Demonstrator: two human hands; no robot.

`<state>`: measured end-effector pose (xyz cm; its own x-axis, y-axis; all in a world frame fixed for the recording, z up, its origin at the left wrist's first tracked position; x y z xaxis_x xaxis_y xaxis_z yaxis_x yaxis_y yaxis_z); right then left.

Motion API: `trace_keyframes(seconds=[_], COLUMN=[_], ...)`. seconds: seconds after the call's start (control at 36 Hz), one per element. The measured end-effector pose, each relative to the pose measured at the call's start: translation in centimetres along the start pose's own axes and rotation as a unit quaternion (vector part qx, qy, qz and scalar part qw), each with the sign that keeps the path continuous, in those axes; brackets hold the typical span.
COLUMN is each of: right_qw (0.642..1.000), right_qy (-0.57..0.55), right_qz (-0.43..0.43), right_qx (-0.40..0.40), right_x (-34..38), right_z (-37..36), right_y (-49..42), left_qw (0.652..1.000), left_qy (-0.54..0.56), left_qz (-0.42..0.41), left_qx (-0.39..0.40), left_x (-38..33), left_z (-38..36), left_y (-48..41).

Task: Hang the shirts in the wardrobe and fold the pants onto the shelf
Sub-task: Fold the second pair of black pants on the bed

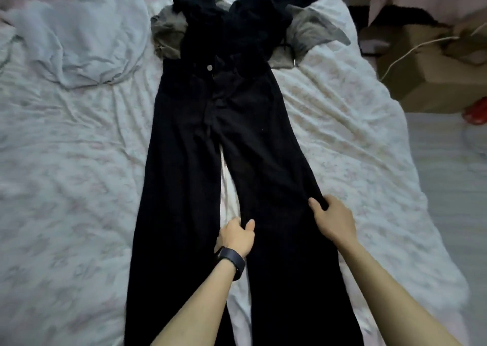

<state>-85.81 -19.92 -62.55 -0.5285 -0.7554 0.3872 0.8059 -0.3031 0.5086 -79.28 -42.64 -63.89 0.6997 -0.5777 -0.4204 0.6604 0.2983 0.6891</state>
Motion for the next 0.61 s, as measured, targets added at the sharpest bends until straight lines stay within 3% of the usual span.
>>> trace_keyframes(seconds=[0.08, 0.19, 0.33, 0.44, 0.56, 0.61], right_qw=[0.998, 0.993, 0.997, 0.999, 0.998, 0.999], right_qy=[-0.066, -0.112, -0.043, 0.000, 0.053, -0.014], right_qz=[0.008, 0.030, 0.051, 0.035, 0.006, -0.010], right_qx=[-0.024, -0.011, -0.028, 0.027, 0.043, 0.043], right_x=[-1.2, -2.4, -8.1, -13.9, -18.0, -18.9], right_z=[0.5, 0.2, -0.6, -2.3, -2.6, -2.2], right_y=[0.1, 2.1, 8.3, 12.6, 15.3, 16.1], left_qw=[0.995, 0.980, 0.987, 0.979, 0.983, 0.988], left_qy=[0.071, 0.191, 0.162, 0.199, 0.179, 0.153], left_qz=[-0.023, -0.008, -0.011, 0.015, 0.027, 0.023], left_qx=[-0.074, -0.058, -0.005, 0.045, 0.035, 0.004], left_x=[0.2, 2.1, 6.5, 9.3, 11.0, 11.6], left_z=[-0.5, -2.7, -6.0, -9.1, -10.5, -10.5], left_y=[1.1, 3.0, 7.9, 12.2, 15.5, 16.8])
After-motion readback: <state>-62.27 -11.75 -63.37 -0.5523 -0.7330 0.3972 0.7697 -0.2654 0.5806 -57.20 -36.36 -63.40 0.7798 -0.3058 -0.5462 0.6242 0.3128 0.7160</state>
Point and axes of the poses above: each hand's wrist, its own y-axis away from the middle knuckle, its own z-axis out of the back of the hand, x = y × z, the point moved 2 cm from there along -y, towards the middle knuckle, and after that the axes turned 6 degrees about -z, right-handed, at the moved point
